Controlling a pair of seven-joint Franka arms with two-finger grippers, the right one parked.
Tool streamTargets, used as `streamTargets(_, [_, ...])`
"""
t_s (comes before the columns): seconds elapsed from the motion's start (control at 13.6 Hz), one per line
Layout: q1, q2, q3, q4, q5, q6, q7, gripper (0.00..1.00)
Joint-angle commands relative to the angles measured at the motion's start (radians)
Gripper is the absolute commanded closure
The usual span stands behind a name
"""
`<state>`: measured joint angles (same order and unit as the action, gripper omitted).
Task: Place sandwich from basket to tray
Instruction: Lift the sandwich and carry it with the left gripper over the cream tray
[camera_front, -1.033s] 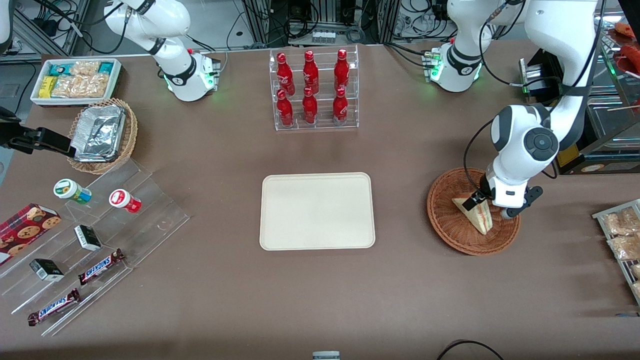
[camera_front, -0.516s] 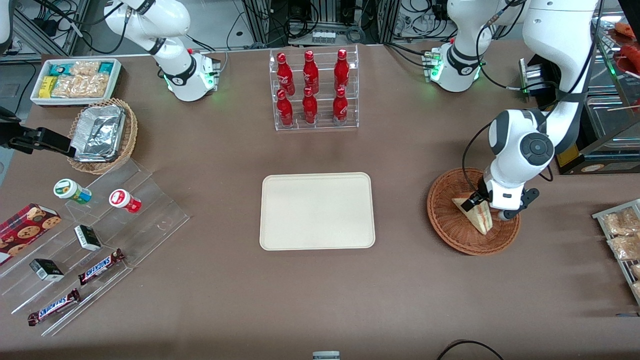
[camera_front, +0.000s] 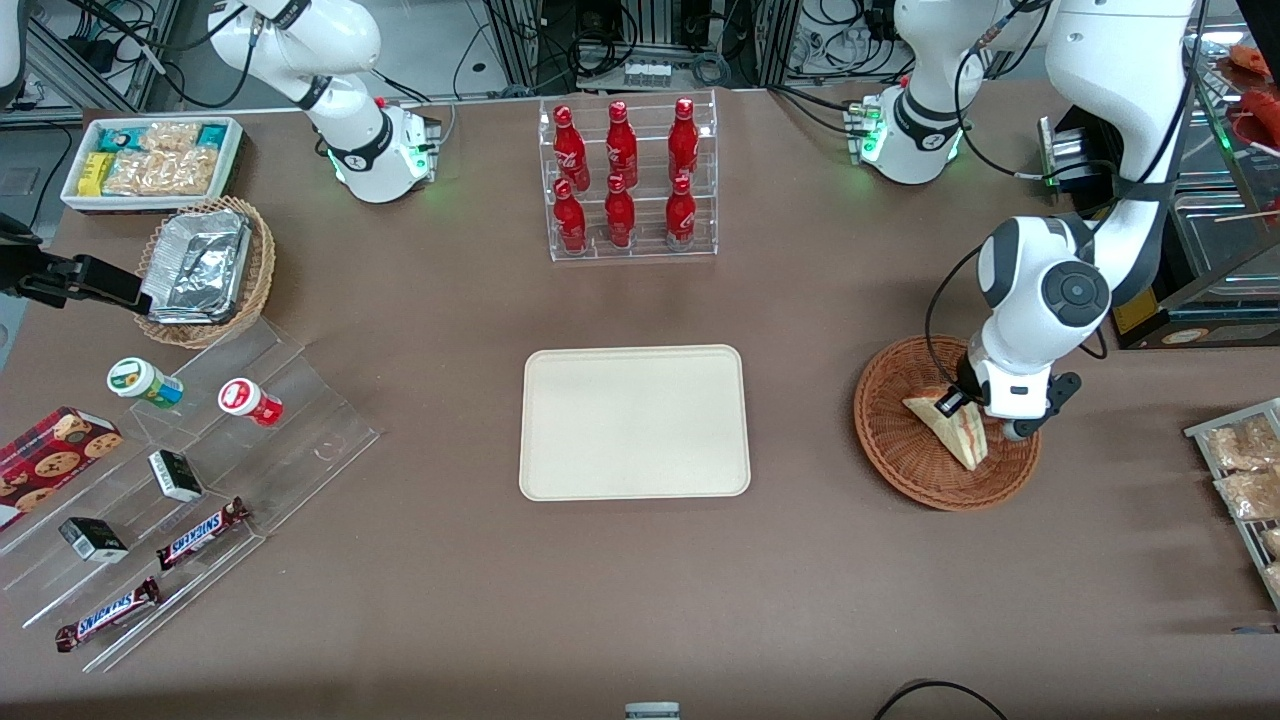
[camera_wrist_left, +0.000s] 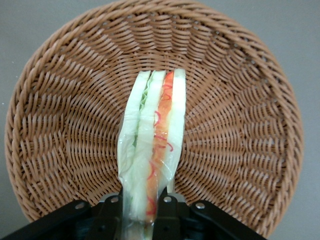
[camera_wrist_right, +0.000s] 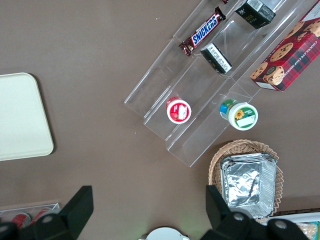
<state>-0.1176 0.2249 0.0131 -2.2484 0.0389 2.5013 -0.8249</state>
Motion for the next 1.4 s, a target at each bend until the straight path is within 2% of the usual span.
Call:
streamTargets(0.0, [-0.007,-0.099,-0.002,0.004,0.027,-0.100,-0.019,0.84])
streamTargets(0.22, [-0.046,-0.170,-0.030,0.111,0.047,-0.360,-0.011,0.84])
streamTargets(0.44, [-0.070,-0.164,-0.151,0.235,0.042,-0.533,-0.034,0.84])
streamTargets(0.59, [-0.085,-0.154,-0.227,0.286,0.038,-0.581,-0.052,0.84])
streamTargets(0.74, [-0.137,-0.119,-0.266,0.317,0.038,-0.578,-0.054,0.84])
streamTargets(1.11, [-0.335,0.106,-0.285,0.525,0.052,-0.573,-0.140,0.84])
streamTargets(1.33, [-0.434,0.290,-0.285,0.694,0.123,-0.568,-0.215,0.83])
